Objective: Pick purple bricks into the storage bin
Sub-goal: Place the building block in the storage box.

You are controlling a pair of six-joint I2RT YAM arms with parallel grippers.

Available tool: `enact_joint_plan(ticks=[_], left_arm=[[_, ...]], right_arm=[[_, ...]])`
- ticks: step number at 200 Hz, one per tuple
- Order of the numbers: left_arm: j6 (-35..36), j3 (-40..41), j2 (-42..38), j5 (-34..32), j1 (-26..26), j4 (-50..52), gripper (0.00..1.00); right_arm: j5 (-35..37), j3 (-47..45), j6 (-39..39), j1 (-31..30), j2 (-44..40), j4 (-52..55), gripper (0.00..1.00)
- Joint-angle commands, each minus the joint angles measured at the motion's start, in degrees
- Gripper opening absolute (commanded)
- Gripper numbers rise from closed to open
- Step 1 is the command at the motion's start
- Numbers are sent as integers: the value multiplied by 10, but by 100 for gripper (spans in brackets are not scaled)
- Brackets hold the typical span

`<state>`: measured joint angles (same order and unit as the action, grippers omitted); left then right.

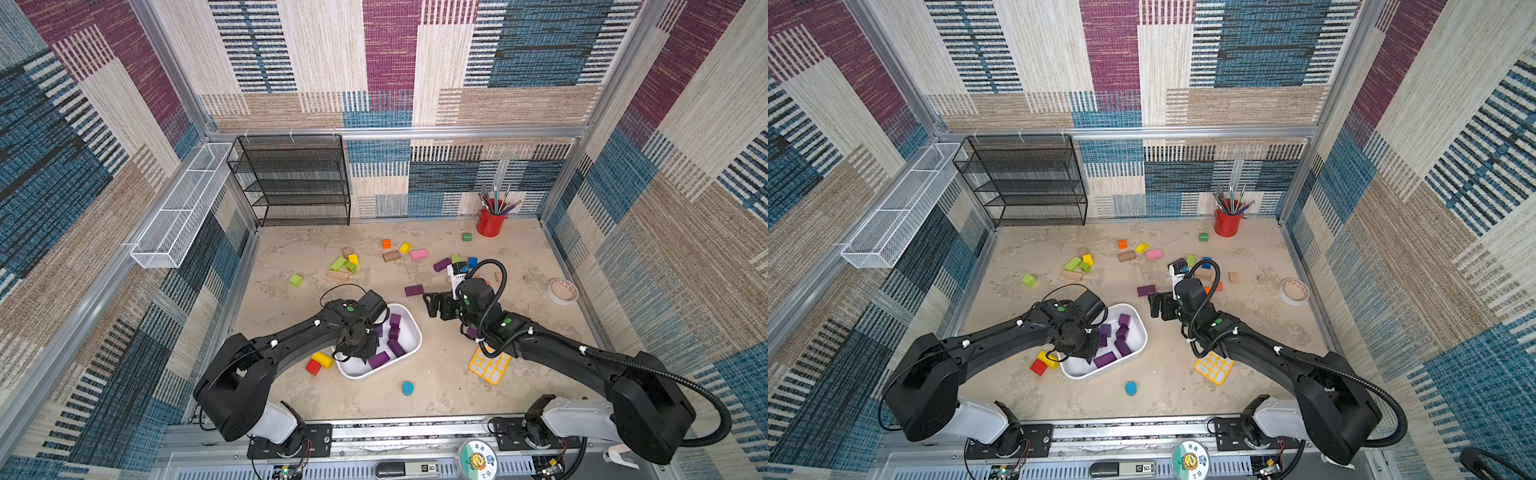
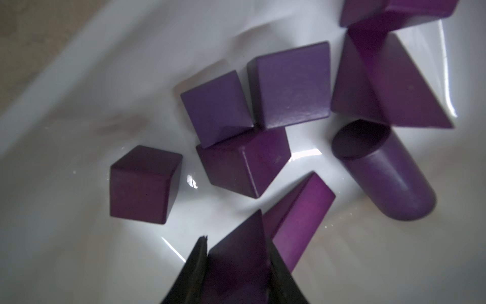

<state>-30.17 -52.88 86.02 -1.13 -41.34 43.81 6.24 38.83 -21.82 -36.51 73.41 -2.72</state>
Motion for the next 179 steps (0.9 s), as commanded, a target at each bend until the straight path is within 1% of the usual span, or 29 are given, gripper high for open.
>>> enact_joint_plan(ticks=[1,35,66,82,112,130,179], left_arm=[[-12,3,12,-5,-1,-14,29],[-13,3,22,-6,-2,-19,31],[-15,-1,23,-6,-3,-17,36],[-16,-2,24,-5,-3,-19,37],[-12,-5,21,0,-5,-18,47],[-10,-14,15,-3,-5,-7,50],[7,-48,-19,-19,-5,27,52]], right_arm=[[15,5,-10,0,4,-1,100],[20,13,-9,1,7,6,100],[21,4,-8,1,5,8,100],[22,6,-7,2,12,11,100],[23,21,-1,2,20,24,100],[29,23,4,3,16,27,100],[32,30,7,3,19,35,100]])
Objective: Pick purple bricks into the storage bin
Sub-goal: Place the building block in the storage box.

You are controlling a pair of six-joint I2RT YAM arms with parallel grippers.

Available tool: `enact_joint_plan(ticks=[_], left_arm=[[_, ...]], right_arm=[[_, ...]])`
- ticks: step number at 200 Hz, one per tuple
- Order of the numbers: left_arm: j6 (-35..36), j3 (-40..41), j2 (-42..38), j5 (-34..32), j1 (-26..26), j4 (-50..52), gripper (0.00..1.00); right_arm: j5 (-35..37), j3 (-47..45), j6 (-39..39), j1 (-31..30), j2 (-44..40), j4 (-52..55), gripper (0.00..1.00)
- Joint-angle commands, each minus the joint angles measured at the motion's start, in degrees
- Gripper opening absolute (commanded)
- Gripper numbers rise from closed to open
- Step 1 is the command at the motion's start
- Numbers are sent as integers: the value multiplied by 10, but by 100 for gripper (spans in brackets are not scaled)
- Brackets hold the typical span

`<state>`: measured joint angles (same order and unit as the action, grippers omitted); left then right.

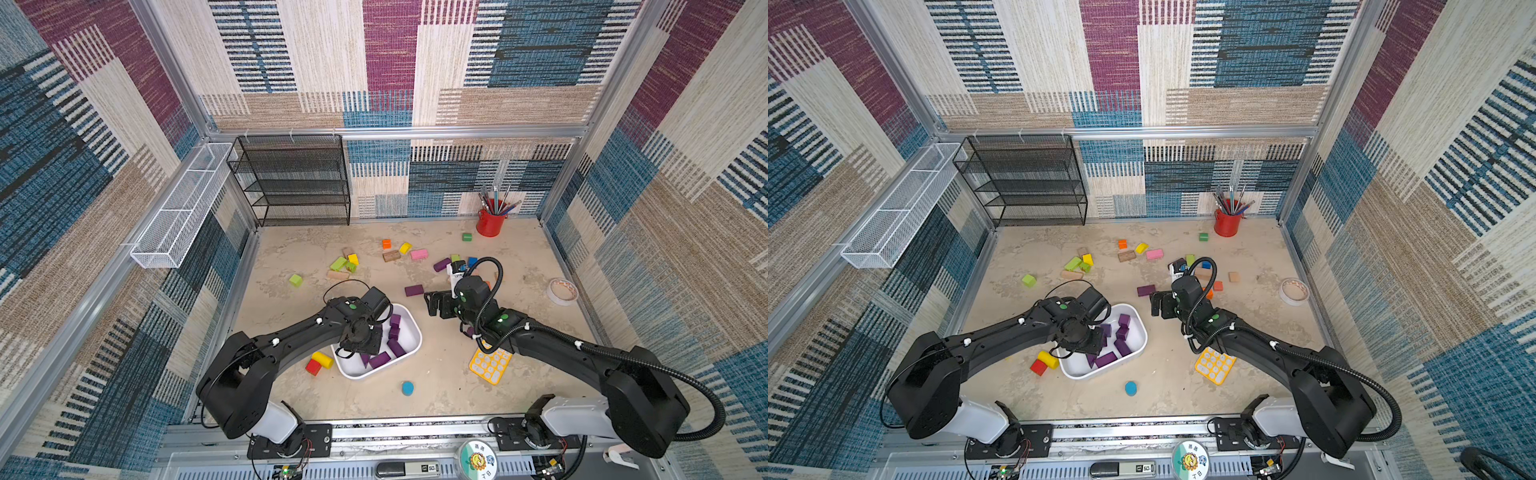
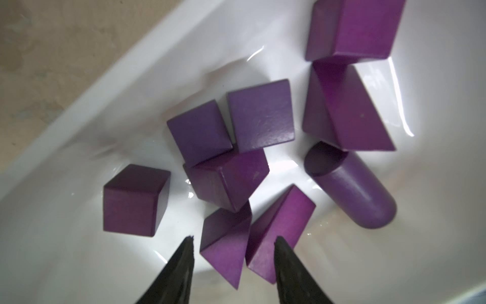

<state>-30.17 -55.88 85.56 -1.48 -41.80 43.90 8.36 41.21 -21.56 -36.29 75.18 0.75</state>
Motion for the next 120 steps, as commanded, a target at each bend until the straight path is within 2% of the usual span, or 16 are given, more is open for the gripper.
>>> enact_joint_plan(ticks=[1,76,120], left_arm=[[7,-19,-15,-16,0,26,52],[73,-100,-33,-67,3,92,50],[78,-118,-33,-61,48,116,50]], right_arm=[[11,6,5,1,1,0,100],[1,19,8,1,20,19,100],[-41,27,20,-4,39,28,97]])
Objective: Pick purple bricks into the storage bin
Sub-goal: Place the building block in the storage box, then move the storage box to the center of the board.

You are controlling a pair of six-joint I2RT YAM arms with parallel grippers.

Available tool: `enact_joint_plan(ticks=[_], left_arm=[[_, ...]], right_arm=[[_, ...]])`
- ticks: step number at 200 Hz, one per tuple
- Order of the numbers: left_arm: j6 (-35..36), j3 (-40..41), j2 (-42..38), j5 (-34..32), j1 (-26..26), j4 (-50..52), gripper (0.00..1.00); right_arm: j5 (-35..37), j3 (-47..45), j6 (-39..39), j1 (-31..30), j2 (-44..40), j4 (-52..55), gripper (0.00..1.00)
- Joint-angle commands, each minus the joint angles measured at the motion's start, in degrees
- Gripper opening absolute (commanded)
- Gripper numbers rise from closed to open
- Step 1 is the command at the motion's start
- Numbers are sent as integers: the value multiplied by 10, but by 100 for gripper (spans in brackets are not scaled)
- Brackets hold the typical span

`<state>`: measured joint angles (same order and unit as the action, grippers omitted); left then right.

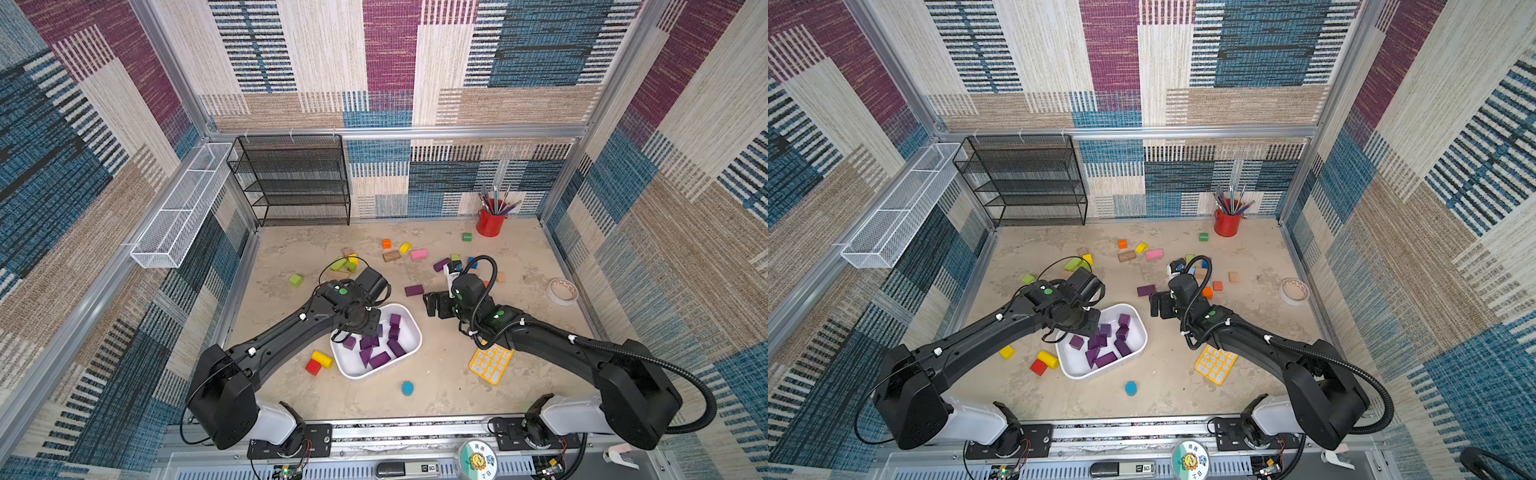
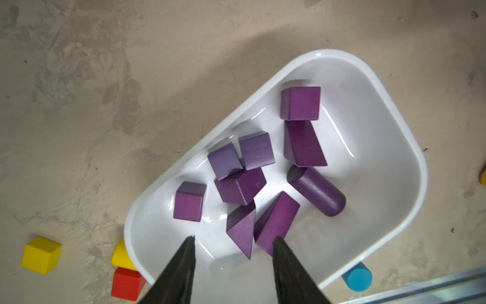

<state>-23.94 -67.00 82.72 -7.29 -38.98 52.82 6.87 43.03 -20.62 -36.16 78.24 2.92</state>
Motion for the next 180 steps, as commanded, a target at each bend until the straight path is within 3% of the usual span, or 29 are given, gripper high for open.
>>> enact_joint_plan(ticks=[1,106,180], left_arm=[[16,-6,-5,-3,21,26,50],[-6,62,-58,77,144,-11,52],[16,58,-83,72,173,6,52]], right_arm=[[-26,9,11,-6,9,7,97],[-20,53,26,-75,68,66,88],[-32,76,25,-93,115,84,65]])
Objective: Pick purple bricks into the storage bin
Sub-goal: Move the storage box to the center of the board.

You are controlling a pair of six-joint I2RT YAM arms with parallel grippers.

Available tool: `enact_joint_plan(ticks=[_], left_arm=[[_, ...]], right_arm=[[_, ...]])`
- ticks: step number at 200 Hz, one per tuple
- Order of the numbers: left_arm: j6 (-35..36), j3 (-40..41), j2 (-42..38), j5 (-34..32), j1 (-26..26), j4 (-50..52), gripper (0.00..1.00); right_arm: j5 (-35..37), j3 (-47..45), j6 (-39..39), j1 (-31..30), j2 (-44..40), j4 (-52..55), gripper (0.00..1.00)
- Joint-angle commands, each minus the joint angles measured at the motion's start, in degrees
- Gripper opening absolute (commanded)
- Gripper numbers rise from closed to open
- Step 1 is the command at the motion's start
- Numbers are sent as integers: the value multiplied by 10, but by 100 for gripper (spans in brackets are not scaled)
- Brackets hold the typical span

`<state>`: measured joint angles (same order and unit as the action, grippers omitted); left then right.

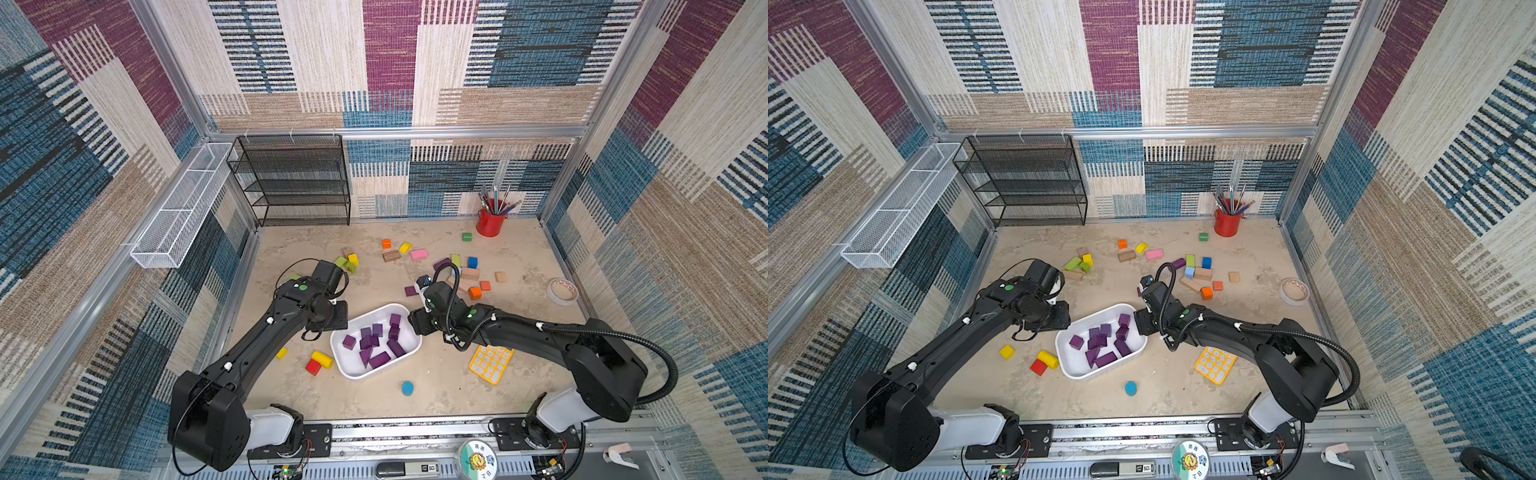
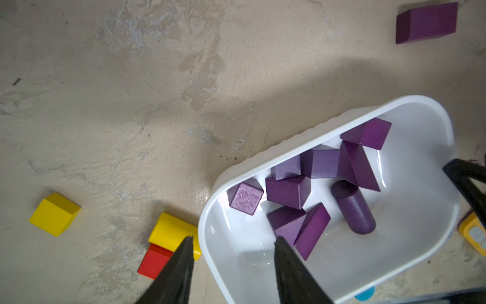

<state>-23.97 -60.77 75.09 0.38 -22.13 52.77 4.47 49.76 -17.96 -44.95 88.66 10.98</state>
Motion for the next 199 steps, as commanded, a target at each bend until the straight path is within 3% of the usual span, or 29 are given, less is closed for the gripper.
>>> enact_joint_plan(ticks=[1,88,117,199], left_arm=[[16,-4,-6,-6,5,7,52],[26,4,-17,0,15,2,52],[26,6,-20,8,17,0,52],[23,14,-39,19,17,-7,52]], right_arm=[[-8,9,-2,-5,12,3,64],[-16,19,-25,-14,43,-7,41],[-15,21,-28,-15,54,-10,38],[-16,78,-35,-18,74,10,7]])
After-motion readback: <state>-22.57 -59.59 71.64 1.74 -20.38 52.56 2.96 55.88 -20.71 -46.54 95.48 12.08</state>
